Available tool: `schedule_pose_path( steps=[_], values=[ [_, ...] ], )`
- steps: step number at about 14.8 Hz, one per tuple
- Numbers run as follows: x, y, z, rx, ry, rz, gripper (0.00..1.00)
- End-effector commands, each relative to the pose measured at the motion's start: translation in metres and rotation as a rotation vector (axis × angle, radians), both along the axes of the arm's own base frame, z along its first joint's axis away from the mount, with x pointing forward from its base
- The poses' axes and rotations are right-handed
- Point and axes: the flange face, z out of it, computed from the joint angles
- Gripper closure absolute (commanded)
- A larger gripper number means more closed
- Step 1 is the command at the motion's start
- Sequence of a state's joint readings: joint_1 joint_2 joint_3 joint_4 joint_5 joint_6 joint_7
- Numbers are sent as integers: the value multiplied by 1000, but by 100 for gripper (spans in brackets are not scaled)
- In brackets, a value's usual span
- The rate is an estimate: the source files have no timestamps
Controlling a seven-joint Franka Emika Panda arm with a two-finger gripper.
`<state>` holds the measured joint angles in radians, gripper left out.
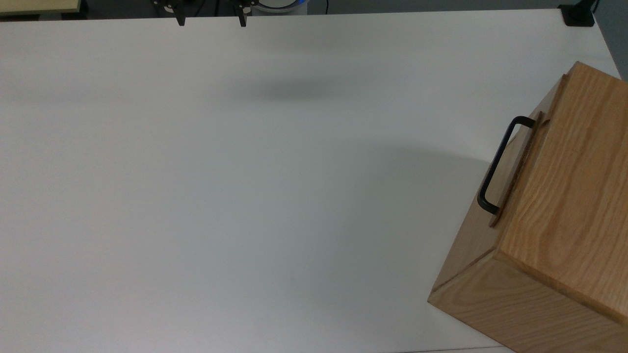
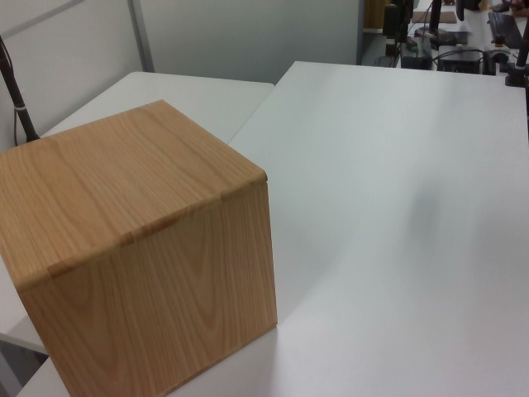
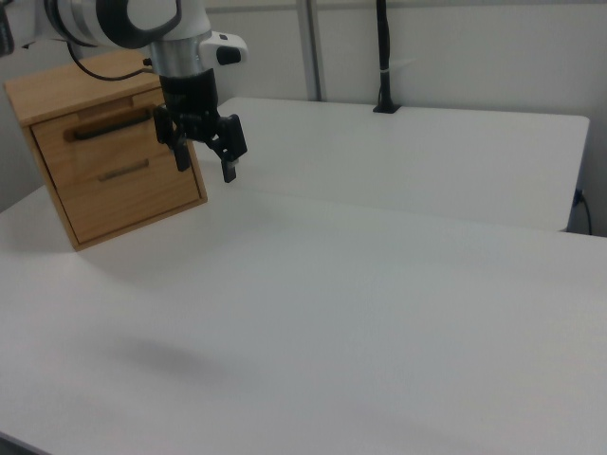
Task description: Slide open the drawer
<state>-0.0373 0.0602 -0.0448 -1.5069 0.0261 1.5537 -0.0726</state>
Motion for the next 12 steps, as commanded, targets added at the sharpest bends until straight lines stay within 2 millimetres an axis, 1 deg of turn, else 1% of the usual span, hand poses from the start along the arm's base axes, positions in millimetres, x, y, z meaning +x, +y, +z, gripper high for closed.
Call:
schedule_pose_path(
  steps=[1, 3, 6, 12],
  values=[
    [-4, -2, 4, -2, -13, 30, 0],
    [-3, -2, 1, -3, -9, 28, 0],
    [-4, -2, 4, -1, -15, 20, 0],
    [-5, -4, 4, -1, -14, 25, 0]
  ],
)
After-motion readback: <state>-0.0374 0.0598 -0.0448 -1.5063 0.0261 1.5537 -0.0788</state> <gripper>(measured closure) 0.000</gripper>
